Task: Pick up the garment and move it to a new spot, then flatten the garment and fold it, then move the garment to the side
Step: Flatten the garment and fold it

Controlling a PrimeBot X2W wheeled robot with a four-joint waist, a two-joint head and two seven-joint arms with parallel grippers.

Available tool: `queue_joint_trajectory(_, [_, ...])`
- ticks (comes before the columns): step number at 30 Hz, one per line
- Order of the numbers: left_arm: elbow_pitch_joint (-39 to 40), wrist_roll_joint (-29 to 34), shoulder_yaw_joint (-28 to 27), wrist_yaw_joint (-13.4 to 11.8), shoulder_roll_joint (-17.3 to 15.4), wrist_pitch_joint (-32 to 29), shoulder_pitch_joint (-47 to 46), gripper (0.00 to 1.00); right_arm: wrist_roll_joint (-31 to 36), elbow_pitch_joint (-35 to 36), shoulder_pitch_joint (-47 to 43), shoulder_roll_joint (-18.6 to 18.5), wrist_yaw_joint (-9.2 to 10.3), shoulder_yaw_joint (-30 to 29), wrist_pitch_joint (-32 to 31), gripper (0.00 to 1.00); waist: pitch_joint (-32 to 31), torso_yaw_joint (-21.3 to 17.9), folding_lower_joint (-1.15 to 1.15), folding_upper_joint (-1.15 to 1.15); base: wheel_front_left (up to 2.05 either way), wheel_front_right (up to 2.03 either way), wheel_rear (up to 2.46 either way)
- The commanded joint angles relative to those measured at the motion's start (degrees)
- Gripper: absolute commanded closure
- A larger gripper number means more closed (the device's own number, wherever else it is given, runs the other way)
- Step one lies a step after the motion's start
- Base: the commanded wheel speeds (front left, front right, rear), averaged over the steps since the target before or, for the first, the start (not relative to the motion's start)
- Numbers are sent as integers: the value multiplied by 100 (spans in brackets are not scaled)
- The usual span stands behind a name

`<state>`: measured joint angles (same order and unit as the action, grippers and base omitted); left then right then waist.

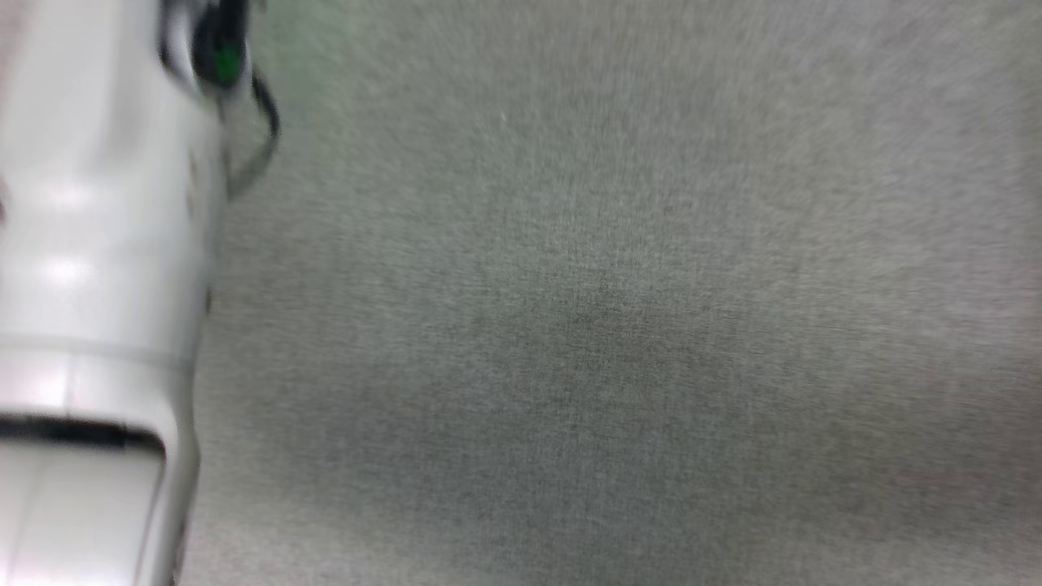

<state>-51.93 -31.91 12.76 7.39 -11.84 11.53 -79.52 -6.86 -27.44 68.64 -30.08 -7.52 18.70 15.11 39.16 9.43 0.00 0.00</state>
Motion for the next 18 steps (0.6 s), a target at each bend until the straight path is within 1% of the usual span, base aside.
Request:
queue_joint_trajectory(1, [140, -94, 103, 9, -129, 0, 399, 100, -195, 89, -407, -91, 6, 28, -4, 100, -1195, 9, 0, 0, 0, 0, 0])
queue_joint_trajectory(6, [561, -372, 304, 9, -424, -87, 1687, 100, -787, 427, -1776, -241, 6, -15, -128, 100, -1959, -97, 0, 0, 0, 0, 0])
queue_joint_trajectory(9, [881, -492, 262, 6, -620, -135, 2501, 100, -1002, 771, -2622, -329, 6, -42, -290, 100, -2358, -173, 0, 0, 0, 0, 0])
queue_joint_trajectory(11, [1185, -548, 242, -56, -748, -196, 3090, 100, -1106, 1025, -3179, -421, 6, -117, -425, 100, -2589, -227, 0, 0, 0, 0, 0])
queue_joint_trajectory(13, [1543, -649, 211, -143, -795, -323, 3701, 100, -1212, 1290, -3773, -484, 6, -242, -551, 100, -2792, -254, 0, 0, 0, 0, 0])
queue_joint_trajectory(14, [1752, -715, 167, -227, -836, -375, 4003, 100, -1216, 1437, -4087, -528, 6, -260, -636, 100, -2863, -272, 0, 0, 0, 0, 0])
queue_joint_trajectory(16, [2229, -840, 87, -396, -890, -496, 4604, 100, -1258, 1725, -4652, -588, 6, -364, -738, 100, -2995, -314, 0, 0, 0, 0, 0])
queue_joint_trajectory(18, [2715, -933, -1, -646, -942, -616, 5223, 100, -1221, 1978, -5186, -702, 7, -389, -839, 100, -3105, -361, 0, 0, 0, 0, 0])
